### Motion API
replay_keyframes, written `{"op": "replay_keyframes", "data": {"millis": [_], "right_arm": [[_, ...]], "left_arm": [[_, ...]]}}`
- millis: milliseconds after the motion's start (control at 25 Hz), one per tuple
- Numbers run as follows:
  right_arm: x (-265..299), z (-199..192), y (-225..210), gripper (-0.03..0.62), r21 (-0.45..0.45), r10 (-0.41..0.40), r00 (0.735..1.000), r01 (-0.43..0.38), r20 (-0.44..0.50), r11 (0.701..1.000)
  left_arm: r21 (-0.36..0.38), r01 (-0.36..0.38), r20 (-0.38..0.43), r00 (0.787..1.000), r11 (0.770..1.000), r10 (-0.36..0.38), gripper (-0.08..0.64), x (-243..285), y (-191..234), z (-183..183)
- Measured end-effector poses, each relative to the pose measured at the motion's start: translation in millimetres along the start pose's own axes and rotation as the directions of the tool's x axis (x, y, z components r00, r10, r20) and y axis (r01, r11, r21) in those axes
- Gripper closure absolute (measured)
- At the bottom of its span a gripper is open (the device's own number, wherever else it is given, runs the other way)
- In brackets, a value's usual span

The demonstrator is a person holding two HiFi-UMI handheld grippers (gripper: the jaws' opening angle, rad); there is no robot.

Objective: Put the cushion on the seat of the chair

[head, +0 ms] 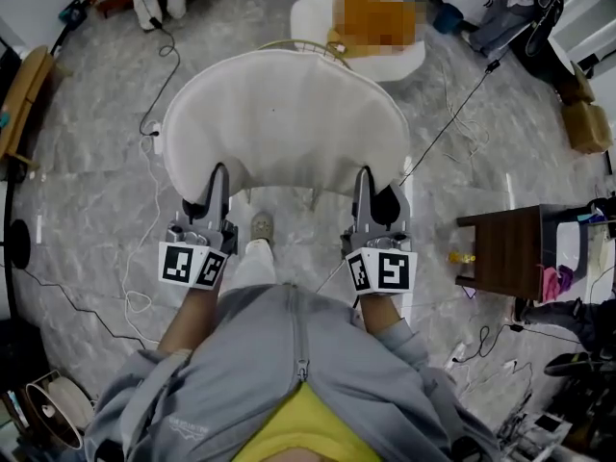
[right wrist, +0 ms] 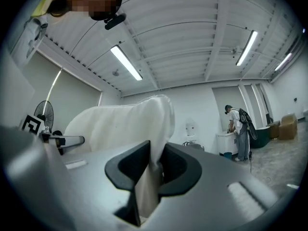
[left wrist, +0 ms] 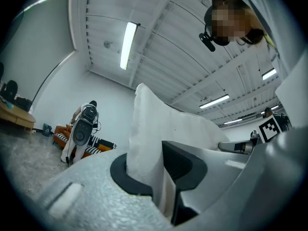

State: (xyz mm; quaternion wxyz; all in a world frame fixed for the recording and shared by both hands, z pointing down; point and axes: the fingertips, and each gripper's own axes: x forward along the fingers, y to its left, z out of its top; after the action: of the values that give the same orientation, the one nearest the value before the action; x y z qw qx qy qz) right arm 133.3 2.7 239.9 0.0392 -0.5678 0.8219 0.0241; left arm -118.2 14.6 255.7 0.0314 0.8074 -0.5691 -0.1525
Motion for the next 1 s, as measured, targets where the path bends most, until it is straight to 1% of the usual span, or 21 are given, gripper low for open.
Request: {"op": "replay_keyframes", "data": {"millis": [120,240,480,680,1000], "right_arm": [[38,-9,-4,0.534,-0.011,-0.021,1.000,0.021,-0.006,1.000],[73,-17,-6,0.535,-0.027,-0.044,0.999,0.043,-0.016,0.999],[129,-37,-12,0.535,-0.050,-0.103,0.993,0.100,-0.063,0.994],[152,-52,-25,0.535,-0.065,-0.147,0.984,0.140,-0.103,0.988],[186,-83,-55,0.535,-0.067,-0.139,0.975,0.129,-0.171,0.989]], "left_arm": [[0.025,0.011,-0.024,1.000,1.000,-0.010,0.497,35,24,-6],[0.025,0.023,-0.047,0.999,0.999,-0.021,0.495,67,47,-14],[-0.011,0.054,-0.103,0.993,0.998,-0.055,0.497,123,85,-38],[-0.054,0.077,-0.141,0.986,0.996,-0.084,0.497,154,98,-61],[-0.099,0.049,-0.209,0.975,0.994,-0.069,0.497,190,106,-99]]}}
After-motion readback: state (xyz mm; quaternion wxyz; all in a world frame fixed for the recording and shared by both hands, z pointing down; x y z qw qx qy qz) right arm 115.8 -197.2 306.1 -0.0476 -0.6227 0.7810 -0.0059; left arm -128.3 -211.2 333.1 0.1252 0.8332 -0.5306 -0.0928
